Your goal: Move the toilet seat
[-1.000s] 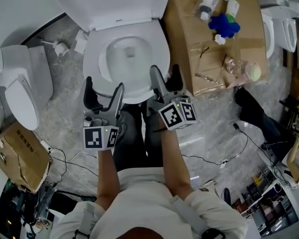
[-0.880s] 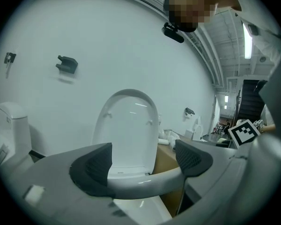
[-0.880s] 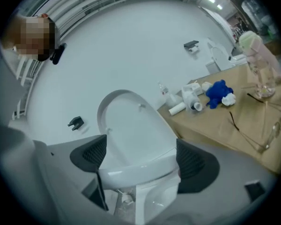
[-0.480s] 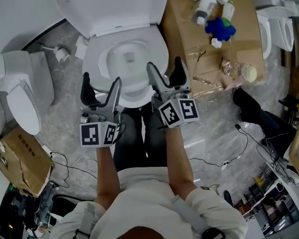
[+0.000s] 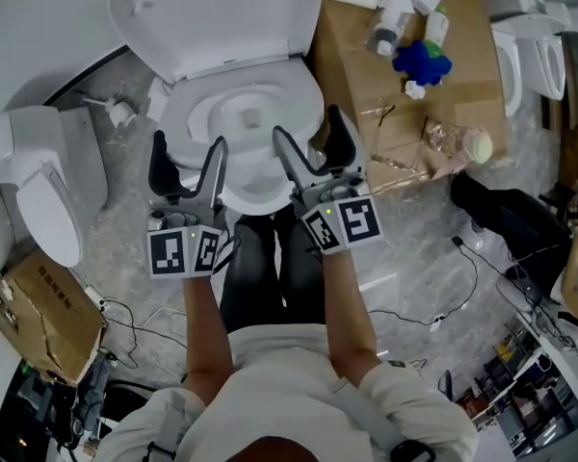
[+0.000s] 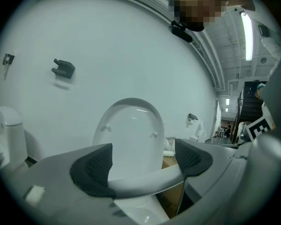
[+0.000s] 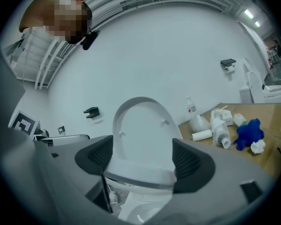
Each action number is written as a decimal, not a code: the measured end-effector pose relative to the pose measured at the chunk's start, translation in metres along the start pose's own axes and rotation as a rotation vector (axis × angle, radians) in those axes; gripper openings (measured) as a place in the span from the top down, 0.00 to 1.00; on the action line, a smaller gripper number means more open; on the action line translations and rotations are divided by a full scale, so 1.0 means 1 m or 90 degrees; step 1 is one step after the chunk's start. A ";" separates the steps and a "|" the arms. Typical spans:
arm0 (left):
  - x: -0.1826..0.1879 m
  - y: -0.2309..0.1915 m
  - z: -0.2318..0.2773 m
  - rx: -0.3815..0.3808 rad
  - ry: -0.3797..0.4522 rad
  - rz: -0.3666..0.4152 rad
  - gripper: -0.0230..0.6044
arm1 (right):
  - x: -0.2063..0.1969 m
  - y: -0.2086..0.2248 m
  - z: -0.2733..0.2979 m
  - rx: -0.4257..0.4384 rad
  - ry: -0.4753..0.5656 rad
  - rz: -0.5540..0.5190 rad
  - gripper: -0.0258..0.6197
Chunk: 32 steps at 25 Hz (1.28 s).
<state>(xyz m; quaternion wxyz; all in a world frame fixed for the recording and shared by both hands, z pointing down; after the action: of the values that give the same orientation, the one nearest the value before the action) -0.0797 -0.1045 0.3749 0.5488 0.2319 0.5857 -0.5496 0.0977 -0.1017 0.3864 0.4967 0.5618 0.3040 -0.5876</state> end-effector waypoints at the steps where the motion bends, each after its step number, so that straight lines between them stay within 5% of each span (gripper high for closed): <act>1: 0.003 -0.001 0.002 0.001 0.004 0.001 0.31 | 0.004 -0.003 0.002 0.007 0.004 -0.009 0.39; 14: 0.023 -0.006 0.022 -0.003 0.036 0.010 0.32 | 0.026 -0.020 0.022 0.061 0.039 -0.061 0.46; 32: 0.053 -0.016 0.054 -0.013 0.072 0.032 0.43 | 0.051 -0.024 0.061 0.047 0.065 -0.118 0.61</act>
<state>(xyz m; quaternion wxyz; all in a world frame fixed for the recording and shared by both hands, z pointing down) -0.0883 -0.1747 0.3447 0.5308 0.2719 0.6151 -0.5157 0.0603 -0.1622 0.3433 0.4035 0.5783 0.3577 -0.6122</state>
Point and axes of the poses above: the fingertips, and each gripper's own axes: z forward along the fingers, y to its right, x out of its top, the point moved 1 cm from there along -z, backward along the fingers, and after that the axes turned 8 degrees about -z, right-handed, at the moved point
